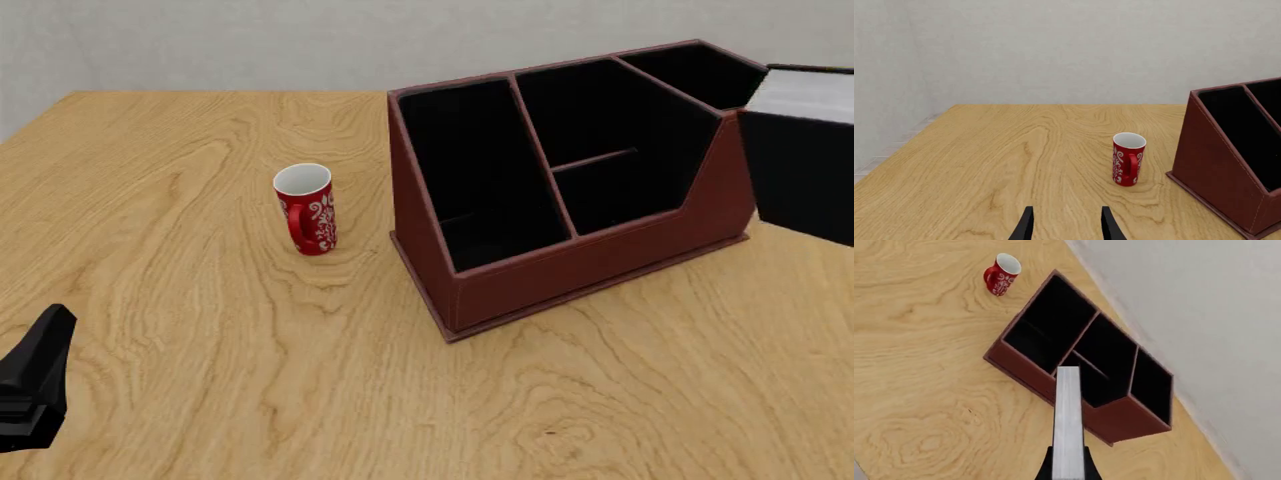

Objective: Pick up the book and place it in the left compartment of the caddy.

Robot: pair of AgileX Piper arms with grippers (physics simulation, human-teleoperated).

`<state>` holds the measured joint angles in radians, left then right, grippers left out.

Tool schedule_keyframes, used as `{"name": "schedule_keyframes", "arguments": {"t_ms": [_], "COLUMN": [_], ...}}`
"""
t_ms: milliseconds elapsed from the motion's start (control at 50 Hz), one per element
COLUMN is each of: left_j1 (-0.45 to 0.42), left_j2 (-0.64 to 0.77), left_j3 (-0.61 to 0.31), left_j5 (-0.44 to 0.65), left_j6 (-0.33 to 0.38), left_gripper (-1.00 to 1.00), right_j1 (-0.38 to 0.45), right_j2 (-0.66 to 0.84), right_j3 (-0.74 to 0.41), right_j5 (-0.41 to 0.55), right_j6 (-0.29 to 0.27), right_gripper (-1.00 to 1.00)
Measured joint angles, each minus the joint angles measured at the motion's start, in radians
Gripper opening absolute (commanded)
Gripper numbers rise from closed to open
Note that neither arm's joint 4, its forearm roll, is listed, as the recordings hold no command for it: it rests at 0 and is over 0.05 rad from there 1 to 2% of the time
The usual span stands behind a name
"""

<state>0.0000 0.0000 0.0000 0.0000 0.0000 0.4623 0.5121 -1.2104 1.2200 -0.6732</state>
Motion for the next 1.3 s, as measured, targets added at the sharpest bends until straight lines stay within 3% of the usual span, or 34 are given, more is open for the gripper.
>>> {"name": "schedule_keyframes", "arguments": {"t_ms": [420,800,1040,1300], "left_j1": [0.0,0.0,0.0,0.0], "left_j2": [0.0,0.0,0.0,0.0], "left_j3": [0.0,0.0,0.0,0.0], "left_j5": [0.0,0.0,0.0,0.0], "left_j6": [0.0,0.0,0.0,0.0], "left_gripper": [1.0,1.0,1.0,1.0], "right_j1": [0.069,0.139,0.15,0.163], "right_j2": [0.16,0.336,0.445,0.543], "right_j3": [-0.203,-0.29,-0.339,-0.365], "right_j5": [0.0,0.0,0.0,0.0], "right_j6": [0.268,0.455,0.519,0.536], "right_gripper": [-1.0,-1.0,-1.0,-1.0]}}
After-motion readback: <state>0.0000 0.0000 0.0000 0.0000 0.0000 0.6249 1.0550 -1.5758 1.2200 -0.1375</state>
